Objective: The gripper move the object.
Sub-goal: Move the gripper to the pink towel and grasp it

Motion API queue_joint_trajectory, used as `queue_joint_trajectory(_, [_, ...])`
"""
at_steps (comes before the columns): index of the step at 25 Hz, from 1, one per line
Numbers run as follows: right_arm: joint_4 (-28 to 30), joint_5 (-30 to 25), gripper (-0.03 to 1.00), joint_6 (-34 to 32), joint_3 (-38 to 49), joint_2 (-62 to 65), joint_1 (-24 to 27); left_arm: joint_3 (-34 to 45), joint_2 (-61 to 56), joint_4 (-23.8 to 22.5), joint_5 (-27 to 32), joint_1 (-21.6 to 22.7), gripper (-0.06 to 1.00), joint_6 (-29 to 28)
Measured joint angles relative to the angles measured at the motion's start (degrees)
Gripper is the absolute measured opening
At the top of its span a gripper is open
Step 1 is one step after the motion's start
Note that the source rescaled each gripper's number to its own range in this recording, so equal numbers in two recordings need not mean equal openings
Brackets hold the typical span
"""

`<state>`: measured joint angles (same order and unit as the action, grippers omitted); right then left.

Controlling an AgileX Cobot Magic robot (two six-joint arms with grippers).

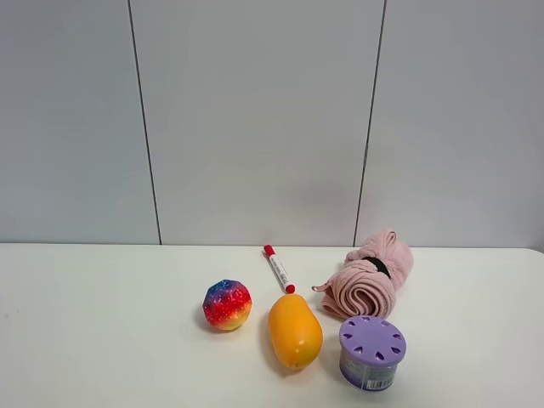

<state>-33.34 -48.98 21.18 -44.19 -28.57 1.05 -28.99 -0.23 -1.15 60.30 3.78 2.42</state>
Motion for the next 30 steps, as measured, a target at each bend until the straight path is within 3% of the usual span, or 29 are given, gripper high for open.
queue_joint_trajectory(5, [-0.7,-4.0,1.0,3.6,-15.6,-22.0,0.0,0.0,0.0,0.0,0.0,0.0,1.0,0.0])
queue_joint_trajectory(10, [1.5,-4.6,1.0,2.3,-26.7,-40.8,-1.2,0.0,0.0,0.0,0.0,0.0,1.0,0.0])
queue_joint_trajectory(12, [5.2,-4.7,1.0,-2.5,-30.2,-45.8,-3.5,0.0,0.0,0.0,0.0,0.0,1.0,0.0])
queue_joint_trajectory(17, [18.9,-4.6,1.0,-28.2,-34.4,-55.5,-9.3,0.0,0.0,0.0,0.0,0.0,1.0,0.0])
queue_joint_trajectory(19, [23.3,-3.7,1.0,-34.5,-34.6,-58.4,-11.7,0.0,0.0,0.0,0.0,0.0,1.0,0.0])
queue_joint_trajectory(25, [26.5,0.2,1.0,-46.6,-34.8,-68.1,-13.9,0.0,0.0,0.0,0.0,0.0,1.0,0.0])
queue_joint_trajectory(30, [27.8,4.0,1.0,-51.6,-34.8,-75.2,-13.9,0.0,0.0,0.0,0.0,0.0,1.0,0.0])
